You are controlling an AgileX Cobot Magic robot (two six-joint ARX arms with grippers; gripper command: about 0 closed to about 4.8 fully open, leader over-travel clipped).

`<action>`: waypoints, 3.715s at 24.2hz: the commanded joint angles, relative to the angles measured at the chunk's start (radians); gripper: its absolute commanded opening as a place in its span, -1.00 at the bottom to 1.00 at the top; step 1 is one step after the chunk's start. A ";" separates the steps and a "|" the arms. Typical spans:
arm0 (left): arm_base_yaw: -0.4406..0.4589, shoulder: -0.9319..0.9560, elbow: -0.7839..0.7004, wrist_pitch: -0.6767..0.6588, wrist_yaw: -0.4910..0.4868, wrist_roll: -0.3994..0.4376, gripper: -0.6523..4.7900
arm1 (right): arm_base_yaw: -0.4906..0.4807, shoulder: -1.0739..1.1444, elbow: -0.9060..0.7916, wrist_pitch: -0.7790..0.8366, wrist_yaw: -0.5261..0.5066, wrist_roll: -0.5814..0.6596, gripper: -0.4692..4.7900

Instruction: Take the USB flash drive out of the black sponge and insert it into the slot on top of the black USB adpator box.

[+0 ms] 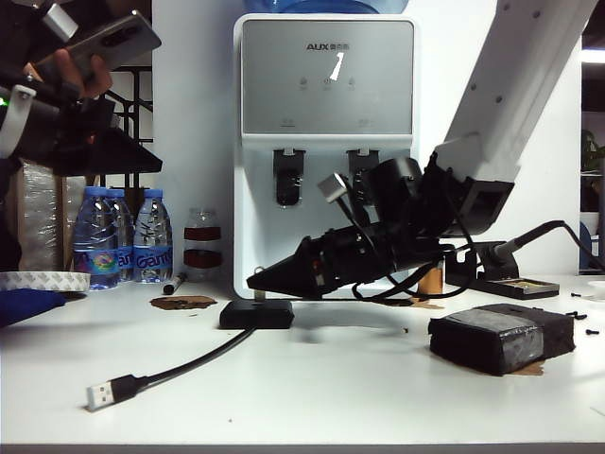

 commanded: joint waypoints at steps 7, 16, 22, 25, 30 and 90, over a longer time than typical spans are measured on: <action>0.000 -0.005 0.001 0.009 0.004 0.000 -0.78 | -0.010 -0.007 0.008 -0.030 -0.043 -0.002 -0.84; 0.000 -0.005 0.001 0.009 0.003 0.000 -0.78 | -0.010 0.018 0.026 -0.027 -0.065 -0.018 -0.84; 0.000 -0.005 0.001 0.010 0.003 0.000 -0.78 | -0.008 0.056 0.072 -0.031 -0.065 0.028 -0.84; 0.000 -0.005 0.001 0.010 0.003 0.000 -0.78 | -0.008 0.056 0.081 -0.035 -0.072 0.030 -0.84; 0.000 -0.005 0.001 0.011 0.003 0.000 -0.78 | -0.009 0.056 0.084 -0.059 -0.079 0.042 -0.84; 0.160 -1.366 0.018 -1.078 -0.589 0.168 -0.78 | 0.005 -0.099 0.039 -0.064 -0.024 0.110 0.41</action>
